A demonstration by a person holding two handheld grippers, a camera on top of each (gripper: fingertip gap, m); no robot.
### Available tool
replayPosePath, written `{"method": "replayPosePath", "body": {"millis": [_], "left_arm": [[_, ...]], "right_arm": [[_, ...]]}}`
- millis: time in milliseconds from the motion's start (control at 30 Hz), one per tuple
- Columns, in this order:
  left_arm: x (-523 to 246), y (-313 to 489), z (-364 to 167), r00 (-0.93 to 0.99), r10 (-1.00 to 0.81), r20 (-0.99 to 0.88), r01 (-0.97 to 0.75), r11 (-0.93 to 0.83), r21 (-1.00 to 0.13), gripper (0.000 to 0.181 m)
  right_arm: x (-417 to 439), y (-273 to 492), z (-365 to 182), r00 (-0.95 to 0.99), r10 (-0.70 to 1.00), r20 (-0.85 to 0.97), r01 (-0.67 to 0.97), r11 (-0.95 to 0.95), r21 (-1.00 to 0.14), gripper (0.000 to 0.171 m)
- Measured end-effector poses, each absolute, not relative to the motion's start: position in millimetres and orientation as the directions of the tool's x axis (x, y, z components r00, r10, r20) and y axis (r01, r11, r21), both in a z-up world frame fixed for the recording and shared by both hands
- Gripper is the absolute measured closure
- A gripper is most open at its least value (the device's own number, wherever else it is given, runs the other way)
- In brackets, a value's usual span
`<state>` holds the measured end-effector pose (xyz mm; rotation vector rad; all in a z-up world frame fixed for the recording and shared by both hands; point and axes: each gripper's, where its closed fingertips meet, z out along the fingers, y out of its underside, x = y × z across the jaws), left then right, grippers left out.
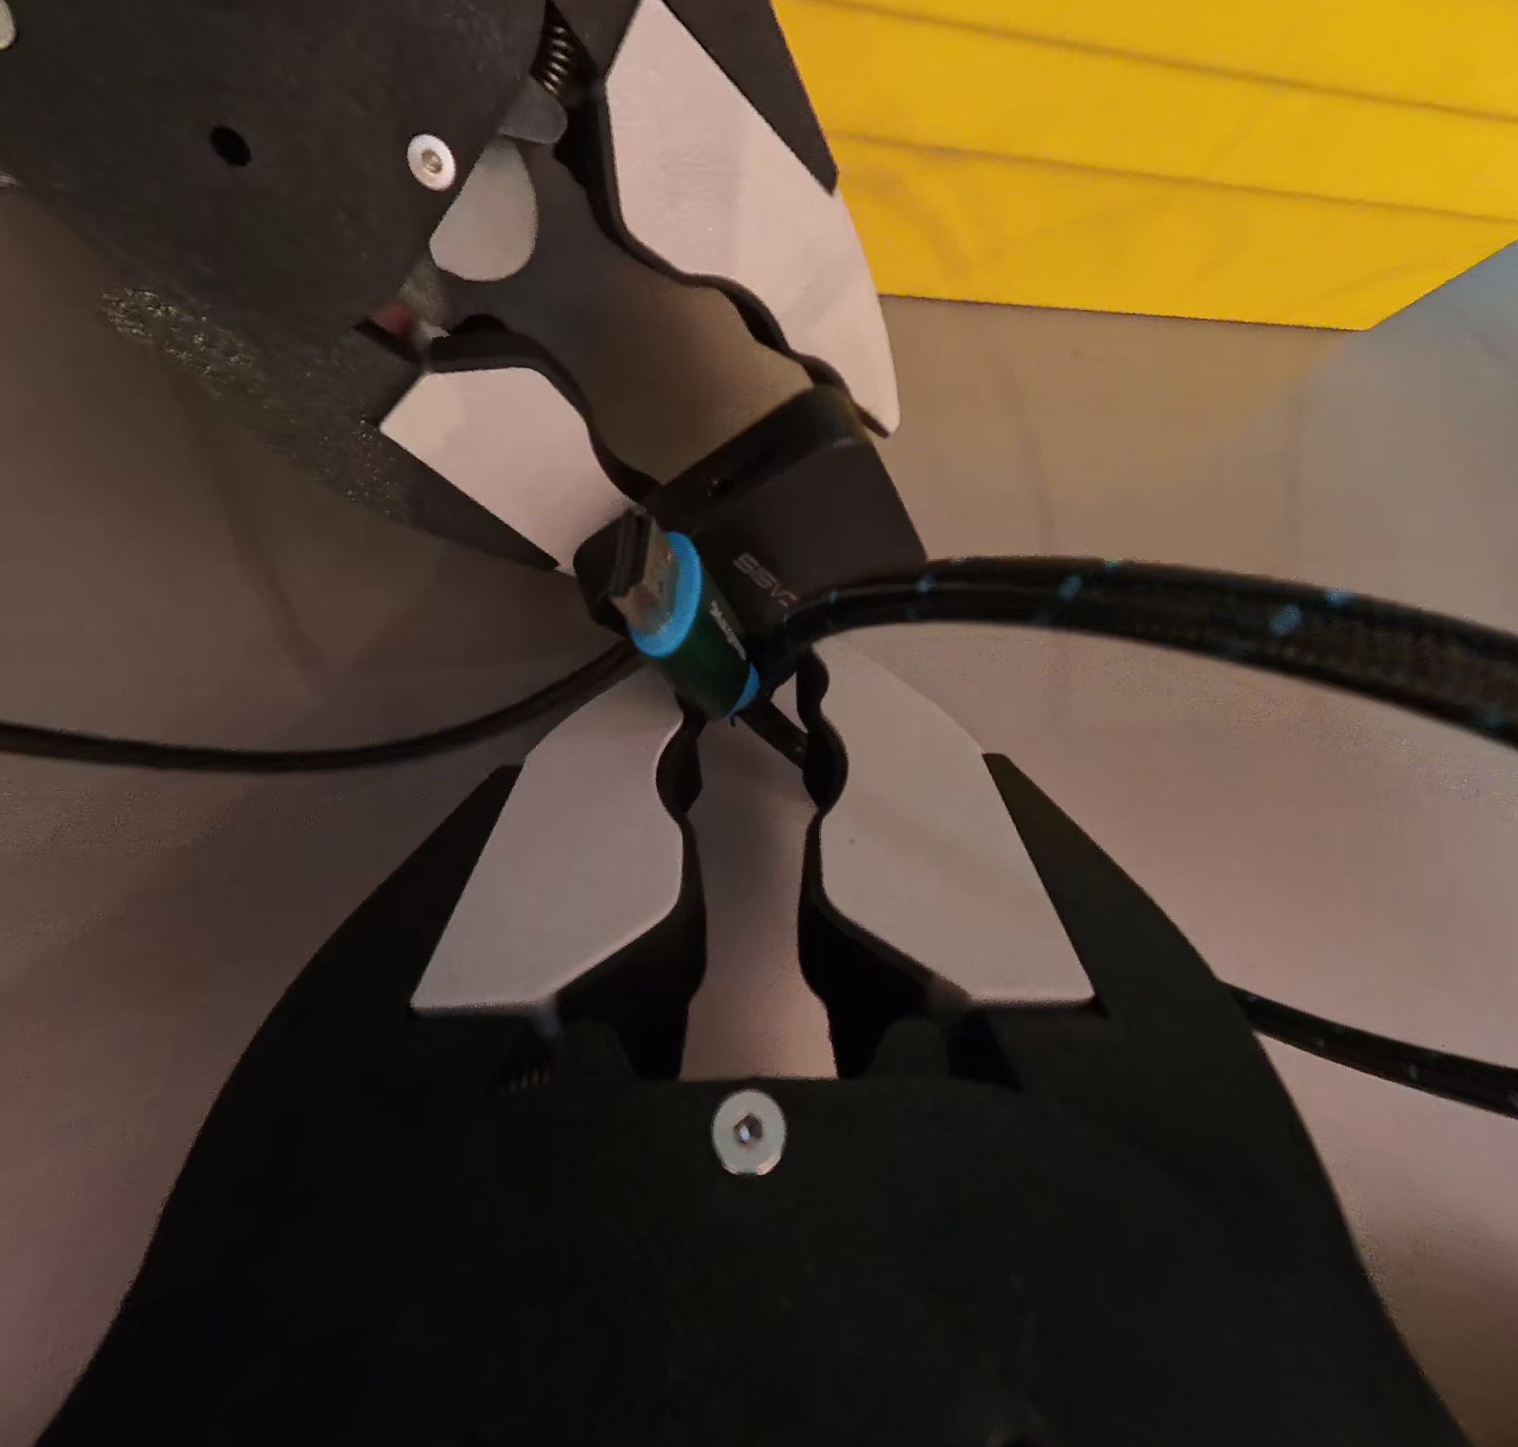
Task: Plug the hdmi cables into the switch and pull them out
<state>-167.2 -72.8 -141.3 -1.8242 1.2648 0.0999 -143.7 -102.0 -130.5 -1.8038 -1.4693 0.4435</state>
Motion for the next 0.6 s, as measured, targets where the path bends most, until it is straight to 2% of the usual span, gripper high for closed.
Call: {"method": "replayPosePath", "body": {"millis": [367,500,600], "left_arm": [[-159,-81,-140,0.445,-0.761,-0.472,-0.763,-0.045,-0.645,0.135],[-150,-88,-143,0.387,-0.813,-0.435,-0.769,-0.025,-0.638,0.129],[-145,-86,-142,0.365,-0.836,-0.409,-0.775,-0.03,-0.631,0.115]], "right_arm": [[-138,-99,-130,0.284,0.94,0.187,0.671,-0.056,-0.739,0.149],[-131,-90,-124,0.333,0.922,0.199,0.651,-0.072,-0.755,0.149],[-129,-88,-121,0.354,0.915,0.196,0.638,-0.082,-0.766,0.149]]}}
